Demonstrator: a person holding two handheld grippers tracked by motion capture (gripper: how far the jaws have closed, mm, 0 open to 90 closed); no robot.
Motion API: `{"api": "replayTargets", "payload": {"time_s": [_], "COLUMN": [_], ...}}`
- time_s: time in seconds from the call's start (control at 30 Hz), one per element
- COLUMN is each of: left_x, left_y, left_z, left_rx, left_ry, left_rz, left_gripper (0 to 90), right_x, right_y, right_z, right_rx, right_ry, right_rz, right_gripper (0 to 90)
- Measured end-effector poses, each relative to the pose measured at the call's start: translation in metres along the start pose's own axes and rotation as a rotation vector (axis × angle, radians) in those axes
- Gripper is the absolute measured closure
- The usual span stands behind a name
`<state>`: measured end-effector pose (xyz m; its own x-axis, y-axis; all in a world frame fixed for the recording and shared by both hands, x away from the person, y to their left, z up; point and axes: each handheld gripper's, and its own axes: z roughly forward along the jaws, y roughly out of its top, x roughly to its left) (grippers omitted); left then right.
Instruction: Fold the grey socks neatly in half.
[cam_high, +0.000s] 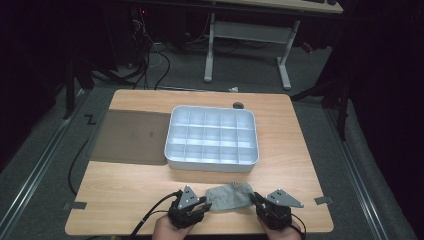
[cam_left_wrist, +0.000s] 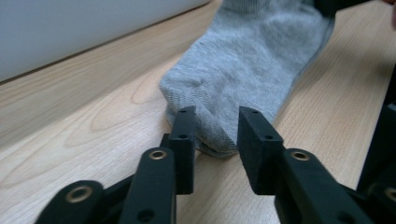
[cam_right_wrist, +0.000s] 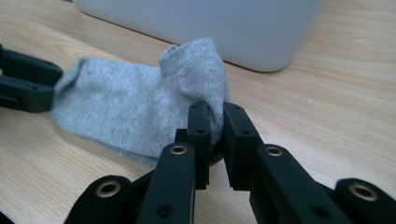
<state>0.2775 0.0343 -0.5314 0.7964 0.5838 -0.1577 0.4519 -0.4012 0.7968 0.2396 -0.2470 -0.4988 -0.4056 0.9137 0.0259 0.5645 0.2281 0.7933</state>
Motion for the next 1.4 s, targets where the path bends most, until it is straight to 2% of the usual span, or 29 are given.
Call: {"api": "replayTargets", "payload": {"time_s": [0.23,0.4,0.87,0.97,1.13,1.4], "left_x": [-0.002,-0.001,-0.001,-0.001,-0.001,-0.002], "left_y": [-0.001,-0.001,-0.002,-0.002,-0.001,-0.001], "left_z": [0.004,0.004,0.004,0.003,0.004,0.004], "left_rx": [0.004,0.003,0.002,0.002,0.002,0.006], "left_ry": [-0.004,-0.011,-0.013,-0.014,-0.014,-0.015], "left_rz": [0.002,-0.004,0.000,-0.001,0.001,0.004], "left_gripper": [72.7,72.3,72.1,71.9,71.8,72.1], "right_x": [0.005,0.017,0.041,0.038,0.026,0.041], "right_y": [0.008,0.014,0.029,0.029,0.023,0.028], "right_z": [-0.004,-0.003,0.001,0.000,-0.003,0.002], "right_rx": [-0.007,-0.008,-0.017,-0.016,-0.009,-0.009], "right_ry": [0.002,0.012,0.055,0.048,0.029,0.059], "right_rz": [-0.029,-0.071,-0.133,-0.130,-0.098,-0.135], "right_gripper": [82.8,82.8,82.8,82.8,82.7,82.4]}}
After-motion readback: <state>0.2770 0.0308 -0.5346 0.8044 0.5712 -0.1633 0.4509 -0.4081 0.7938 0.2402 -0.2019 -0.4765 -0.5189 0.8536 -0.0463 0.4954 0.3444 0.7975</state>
